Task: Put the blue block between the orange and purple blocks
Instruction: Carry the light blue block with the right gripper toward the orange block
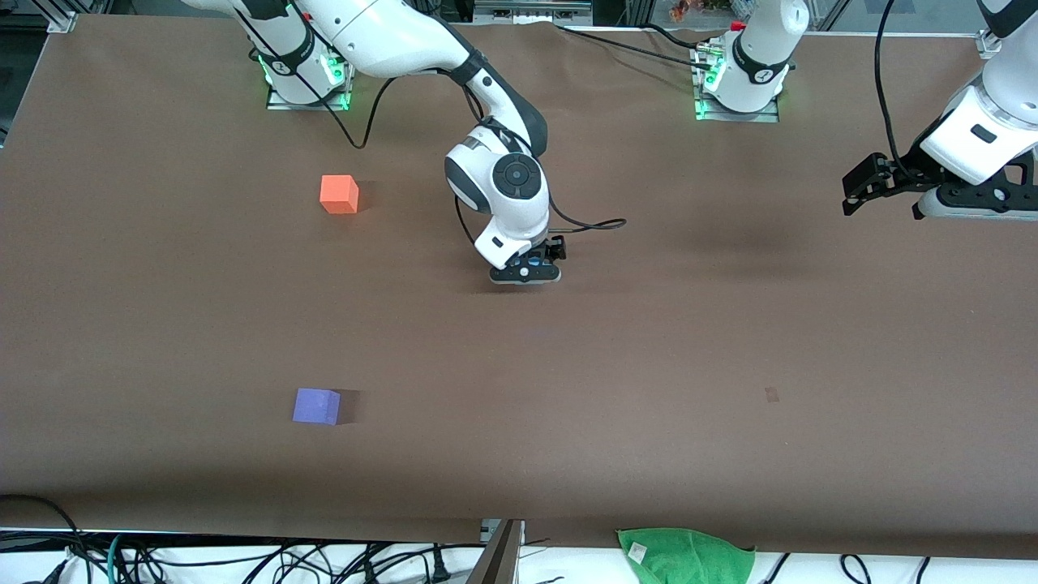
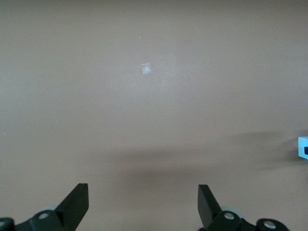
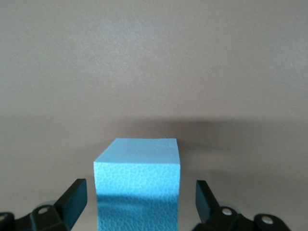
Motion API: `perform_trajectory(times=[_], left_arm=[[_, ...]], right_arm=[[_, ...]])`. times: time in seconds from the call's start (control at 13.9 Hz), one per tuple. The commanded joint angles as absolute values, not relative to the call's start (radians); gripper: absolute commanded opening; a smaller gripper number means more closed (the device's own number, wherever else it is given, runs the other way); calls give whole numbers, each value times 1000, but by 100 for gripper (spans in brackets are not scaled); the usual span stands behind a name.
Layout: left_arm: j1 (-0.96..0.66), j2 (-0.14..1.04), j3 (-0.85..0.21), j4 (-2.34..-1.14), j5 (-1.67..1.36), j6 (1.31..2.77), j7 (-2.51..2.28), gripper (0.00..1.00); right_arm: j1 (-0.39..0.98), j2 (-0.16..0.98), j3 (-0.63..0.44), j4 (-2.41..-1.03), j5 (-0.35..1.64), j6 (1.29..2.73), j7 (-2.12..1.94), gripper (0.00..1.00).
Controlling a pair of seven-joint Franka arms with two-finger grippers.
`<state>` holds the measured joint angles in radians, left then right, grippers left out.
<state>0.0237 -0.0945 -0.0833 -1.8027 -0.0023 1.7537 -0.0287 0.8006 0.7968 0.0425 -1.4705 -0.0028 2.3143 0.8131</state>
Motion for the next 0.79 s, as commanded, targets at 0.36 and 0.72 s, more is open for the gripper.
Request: perform_trajectory(times=[0.36,0.72], left_arm=[[26,-91,-86,-1790,15,1730,-8,100],[26,-91,-86,-1790,15,1730,-8,100]], right_arm=[[810,813,32,-1468,-17,2349,819,70],[808,808,31,-1465,-17,2347,813,36]])
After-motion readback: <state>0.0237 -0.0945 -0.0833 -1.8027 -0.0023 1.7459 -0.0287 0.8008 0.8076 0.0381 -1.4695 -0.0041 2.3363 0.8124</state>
